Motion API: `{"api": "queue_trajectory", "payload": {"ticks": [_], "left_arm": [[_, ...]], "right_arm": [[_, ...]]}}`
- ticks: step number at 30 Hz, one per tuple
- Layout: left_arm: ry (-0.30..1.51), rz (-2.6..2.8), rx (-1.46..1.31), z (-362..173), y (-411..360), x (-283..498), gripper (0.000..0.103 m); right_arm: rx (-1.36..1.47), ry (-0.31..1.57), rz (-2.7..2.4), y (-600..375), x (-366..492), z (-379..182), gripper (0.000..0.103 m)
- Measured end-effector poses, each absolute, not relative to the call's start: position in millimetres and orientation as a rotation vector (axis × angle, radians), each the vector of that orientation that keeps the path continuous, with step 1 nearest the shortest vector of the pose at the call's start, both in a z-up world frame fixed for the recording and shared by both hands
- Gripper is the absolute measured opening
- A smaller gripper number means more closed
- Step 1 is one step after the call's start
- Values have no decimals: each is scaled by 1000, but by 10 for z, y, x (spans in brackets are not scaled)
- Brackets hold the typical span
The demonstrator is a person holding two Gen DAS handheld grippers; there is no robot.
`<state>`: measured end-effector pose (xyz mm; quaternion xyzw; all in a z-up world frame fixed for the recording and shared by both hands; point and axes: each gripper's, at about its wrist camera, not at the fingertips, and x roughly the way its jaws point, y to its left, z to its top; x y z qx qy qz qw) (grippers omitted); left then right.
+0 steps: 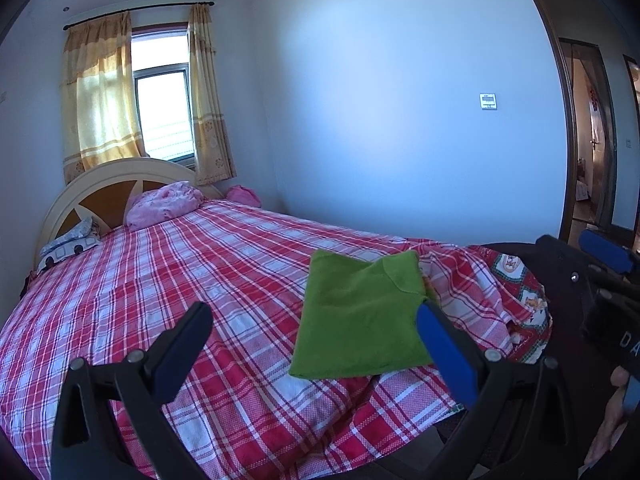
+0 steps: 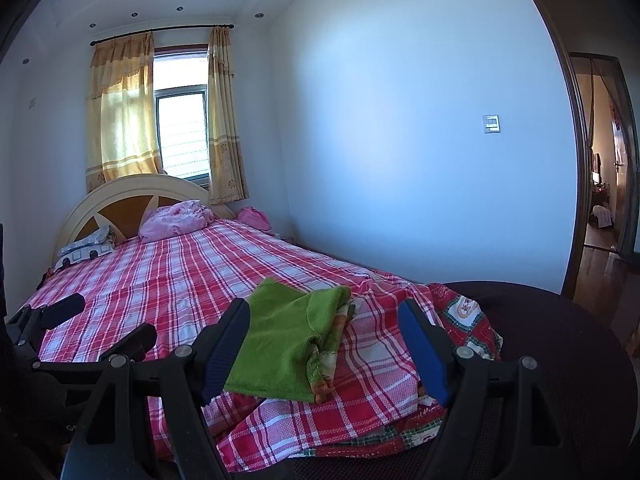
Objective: Fold small clothes
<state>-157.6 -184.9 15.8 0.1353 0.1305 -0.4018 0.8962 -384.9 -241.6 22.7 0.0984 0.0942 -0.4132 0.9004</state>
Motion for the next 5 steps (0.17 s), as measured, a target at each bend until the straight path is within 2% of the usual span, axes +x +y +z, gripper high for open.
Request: {"api": "queue_trajectory", "payload": {"ticks": [5], "left_arm": [[259,-822,293,159,-1843,-1588,103]], "right_arm": [[217,201,-858,-2424,-3849,227,77]]}}
